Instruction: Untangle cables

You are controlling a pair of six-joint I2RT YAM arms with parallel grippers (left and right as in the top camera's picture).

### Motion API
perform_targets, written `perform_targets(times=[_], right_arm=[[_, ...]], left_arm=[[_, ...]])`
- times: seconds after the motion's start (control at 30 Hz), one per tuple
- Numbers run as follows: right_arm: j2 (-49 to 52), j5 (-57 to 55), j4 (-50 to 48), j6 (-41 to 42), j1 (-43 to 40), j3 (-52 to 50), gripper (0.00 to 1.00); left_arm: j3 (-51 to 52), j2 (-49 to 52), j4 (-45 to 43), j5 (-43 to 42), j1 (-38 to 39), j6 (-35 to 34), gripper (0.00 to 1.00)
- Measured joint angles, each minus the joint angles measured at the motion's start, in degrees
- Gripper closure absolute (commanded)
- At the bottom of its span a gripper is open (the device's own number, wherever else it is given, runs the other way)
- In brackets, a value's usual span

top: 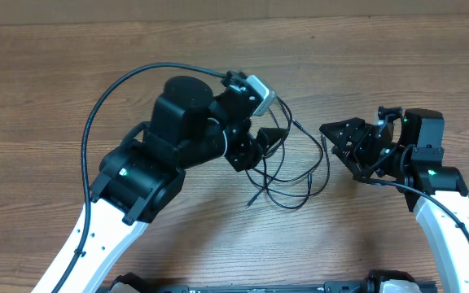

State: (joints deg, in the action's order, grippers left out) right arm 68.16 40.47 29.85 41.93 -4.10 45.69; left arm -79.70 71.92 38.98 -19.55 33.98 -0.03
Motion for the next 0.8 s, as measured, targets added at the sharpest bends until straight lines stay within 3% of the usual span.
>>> perform_targets(times=[0.17, 0.4, 0.67, 0.8], right_arm=[[0.0, -0.04, 0.0, -0.02, 0.0, 0.0, 0.01], [0.0, -0.09, 0.07, -0.02, 0.0, 0.0, 0.0], [0.0, -0.26, 0.17, -0.02, 0.0, 0.0, 0.0], [0.0, -0.46, 0.26, -0.04, 0.0, 0.0, 0.0]], left_arm=[[-0.11, 5.33, 8.5, 9.55, 0.0, 0.74, 0.01], [-0.13, 16.68, 9.49, 12.96, 0.0, 3.13, 0.0], [-0.13, 28.55, 4.11, 13.86, 0.0, 3.15, 0.0], [-0.13, 32.63, 4.2, 19.54, 0.0, -0.76, 0.0]])
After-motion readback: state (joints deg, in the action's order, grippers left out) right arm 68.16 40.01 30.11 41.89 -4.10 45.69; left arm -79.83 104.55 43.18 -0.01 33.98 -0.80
